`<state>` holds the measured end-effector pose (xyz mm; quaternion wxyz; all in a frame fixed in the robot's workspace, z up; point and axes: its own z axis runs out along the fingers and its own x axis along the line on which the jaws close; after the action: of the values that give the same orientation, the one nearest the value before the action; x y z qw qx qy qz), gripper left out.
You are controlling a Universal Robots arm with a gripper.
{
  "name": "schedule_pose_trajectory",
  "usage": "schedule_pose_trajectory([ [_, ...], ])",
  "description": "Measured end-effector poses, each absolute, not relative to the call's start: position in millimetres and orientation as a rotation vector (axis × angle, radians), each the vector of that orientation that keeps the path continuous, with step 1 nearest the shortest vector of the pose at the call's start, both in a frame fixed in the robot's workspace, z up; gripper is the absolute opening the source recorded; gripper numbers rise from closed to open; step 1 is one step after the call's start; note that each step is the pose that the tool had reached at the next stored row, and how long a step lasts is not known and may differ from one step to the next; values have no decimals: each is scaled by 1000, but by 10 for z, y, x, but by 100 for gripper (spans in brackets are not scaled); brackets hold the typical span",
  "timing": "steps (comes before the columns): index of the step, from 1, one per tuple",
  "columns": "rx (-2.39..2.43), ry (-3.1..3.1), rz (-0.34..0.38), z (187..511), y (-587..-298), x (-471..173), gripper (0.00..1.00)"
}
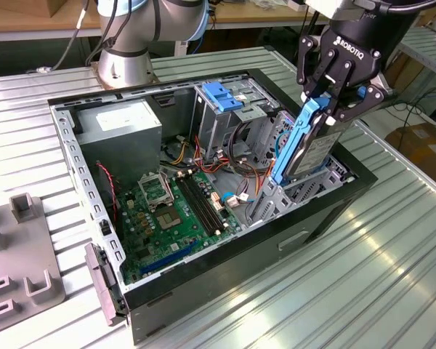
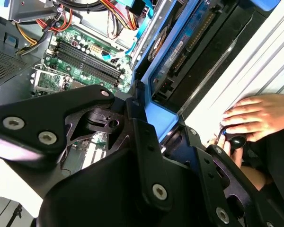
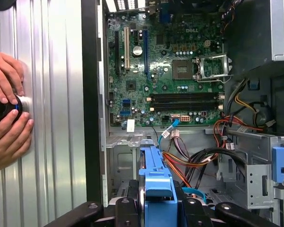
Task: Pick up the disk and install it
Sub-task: 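Insert the disk into the insertion slot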
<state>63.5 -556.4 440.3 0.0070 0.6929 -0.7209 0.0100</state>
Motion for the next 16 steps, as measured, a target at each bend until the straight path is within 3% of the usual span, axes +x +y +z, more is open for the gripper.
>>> schedule_pose_trajectory([
  [16, 2167, -2255, 31, 4336, -5564, 635, 37],
])
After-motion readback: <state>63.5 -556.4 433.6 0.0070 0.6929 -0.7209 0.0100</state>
